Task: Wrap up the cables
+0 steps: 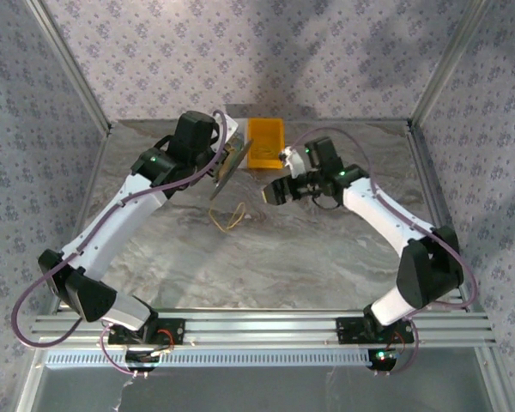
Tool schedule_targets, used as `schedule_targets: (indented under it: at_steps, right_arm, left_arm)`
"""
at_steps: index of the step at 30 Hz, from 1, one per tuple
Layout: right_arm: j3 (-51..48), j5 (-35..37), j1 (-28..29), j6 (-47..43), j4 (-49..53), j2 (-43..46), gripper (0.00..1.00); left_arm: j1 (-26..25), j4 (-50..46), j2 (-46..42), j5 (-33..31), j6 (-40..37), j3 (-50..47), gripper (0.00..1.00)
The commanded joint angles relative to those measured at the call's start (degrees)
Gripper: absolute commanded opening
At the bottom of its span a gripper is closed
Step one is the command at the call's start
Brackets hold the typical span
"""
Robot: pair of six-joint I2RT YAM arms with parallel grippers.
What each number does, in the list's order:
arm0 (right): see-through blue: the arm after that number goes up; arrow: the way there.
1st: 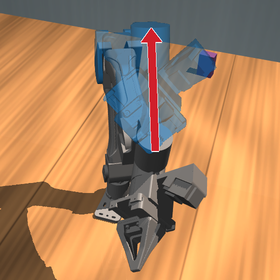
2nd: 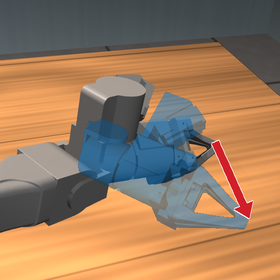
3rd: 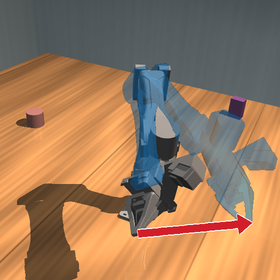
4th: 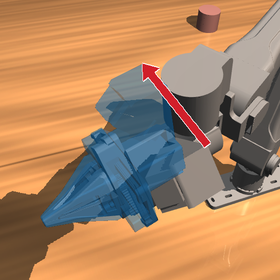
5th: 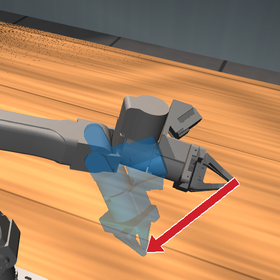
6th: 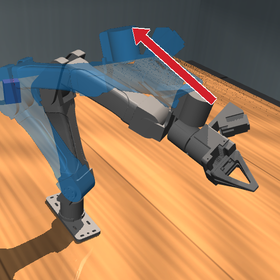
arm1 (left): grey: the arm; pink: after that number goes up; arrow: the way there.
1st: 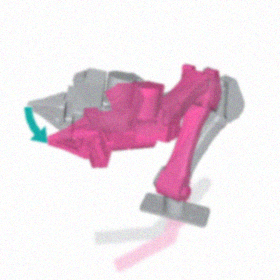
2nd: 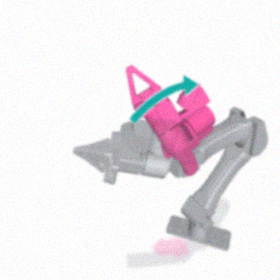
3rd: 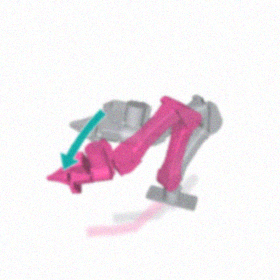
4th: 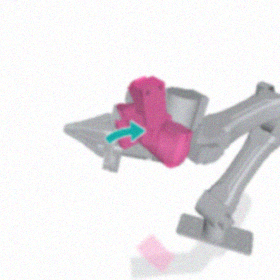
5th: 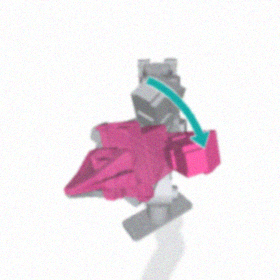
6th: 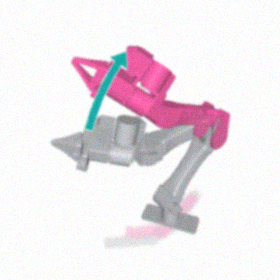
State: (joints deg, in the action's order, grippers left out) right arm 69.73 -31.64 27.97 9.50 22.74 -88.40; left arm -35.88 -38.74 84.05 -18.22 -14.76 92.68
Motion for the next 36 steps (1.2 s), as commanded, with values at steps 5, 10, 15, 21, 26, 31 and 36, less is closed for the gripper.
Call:
schedule_targets:
  at_steps: [5, 10, 15, 21, 26, 31, 36]
  right_arm:
    - [-3.6, 6.0, 6.1, 19.6, -13.8, -5.9, 0.76]
    - [-1.9, 6.3, 8.5, 22.1, -15.0, -10.6, 0.68]
    - [-1.9, 6.5, 10.0, 23.5, -16.1, -13.5, 0.57]
    - [-0.2, 8.1, 10.3, 23.7, -16.5, -14.4, 0.42]
    - [-0.1, 9.0, 10.1, 23.2, -16.9, -14.8, 0.3]
    - [0.3, 8.4, 10.3, 23.1, -17.1, -15.7, 0.22]
    - [0.3, 8.0, 10.4, 21.9, -15.9, -14.2, 0.0]
  left_arm:
    - [-0.2, 5.8, 0.5, -0.8, 3.2, 3.5, 0.0]
    - [-0.4, 6.4, 0.4, -1.3, 3.8, 3.1, 0.0]
    - [-0.4, 7.0, 0.2, -1.6, 3.9, 3.2, 0.0]
    - [-0.4, 7.4, 0.0, -1.3, 4.1, 3.2, 0.0]
    - [-0.4, 7.7, -0.5, -0.6, 4.6, 3.0, 0.0]
    - [-0.4, 8.1, -1.1, -0.8, 4.9, 2.9, 0.0]
    - [0.0, 8.4, -0.7, -1.6, 5.0, 2.9, 0.0]
